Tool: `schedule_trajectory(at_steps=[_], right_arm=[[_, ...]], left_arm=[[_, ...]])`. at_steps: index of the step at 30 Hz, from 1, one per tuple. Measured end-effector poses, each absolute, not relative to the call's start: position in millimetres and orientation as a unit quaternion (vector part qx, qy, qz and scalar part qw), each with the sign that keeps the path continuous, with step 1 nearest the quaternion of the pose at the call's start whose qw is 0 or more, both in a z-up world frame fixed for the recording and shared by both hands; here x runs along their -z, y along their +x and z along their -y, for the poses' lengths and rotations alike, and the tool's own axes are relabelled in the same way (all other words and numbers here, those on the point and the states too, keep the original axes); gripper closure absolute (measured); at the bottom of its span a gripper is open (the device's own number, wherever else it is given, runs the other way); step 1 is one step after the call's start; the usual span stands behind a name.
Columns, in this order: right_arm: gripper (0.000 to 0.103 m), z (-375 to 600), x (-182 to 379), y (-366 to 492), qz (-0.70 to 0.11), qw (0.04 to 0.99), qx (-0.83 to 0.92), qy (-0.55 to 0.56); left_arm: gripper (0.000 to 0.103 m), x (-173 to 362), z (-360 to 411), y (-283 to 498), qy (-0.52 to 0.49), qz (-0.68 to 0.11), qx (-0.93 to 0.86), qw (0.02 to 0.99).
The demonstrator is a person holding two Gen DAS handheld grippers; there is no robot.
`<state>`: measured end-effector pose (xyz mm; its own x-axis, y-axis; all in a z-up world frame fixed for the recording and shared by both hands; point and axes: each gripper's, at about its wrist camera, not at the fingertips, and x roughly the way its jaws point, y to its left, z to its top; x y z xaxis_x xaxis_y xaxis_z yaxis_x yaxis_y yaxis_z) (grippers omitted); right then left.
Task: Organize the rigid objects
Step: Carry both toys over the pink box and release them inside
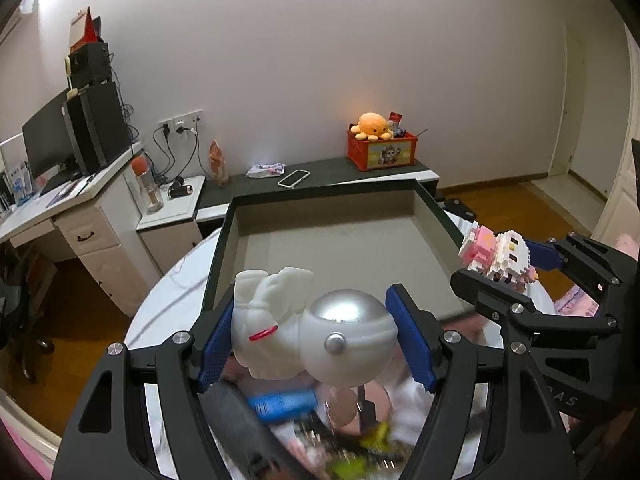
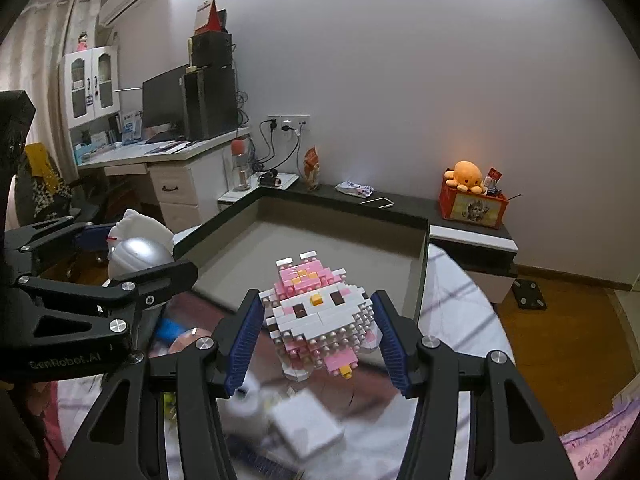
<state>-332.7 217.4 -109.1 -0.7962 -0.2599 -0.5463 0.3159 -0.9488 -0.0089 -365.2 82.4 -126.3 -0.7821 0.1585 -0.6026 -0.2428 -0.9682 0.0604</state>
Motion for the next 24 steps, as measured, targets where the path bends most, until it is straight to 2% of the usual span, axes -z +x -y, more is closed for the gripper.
schedule_trajectory(at_steps=[12,24], right_arm=[[0.046,-205.6,138.8,-399.6,-0.047,0.151,0.934,0.320],[0.046,-202.0,161.4,-421.2,-0.050,0.146,0.925,0.347]], left_arm=[[0.030,160.3,-81.7,-437.3,-0.351,-0.060,-0.930,0.094],[0.030,184.0,-77.8,-455.8,-0.372,-0.052,-0.923,0.081]])
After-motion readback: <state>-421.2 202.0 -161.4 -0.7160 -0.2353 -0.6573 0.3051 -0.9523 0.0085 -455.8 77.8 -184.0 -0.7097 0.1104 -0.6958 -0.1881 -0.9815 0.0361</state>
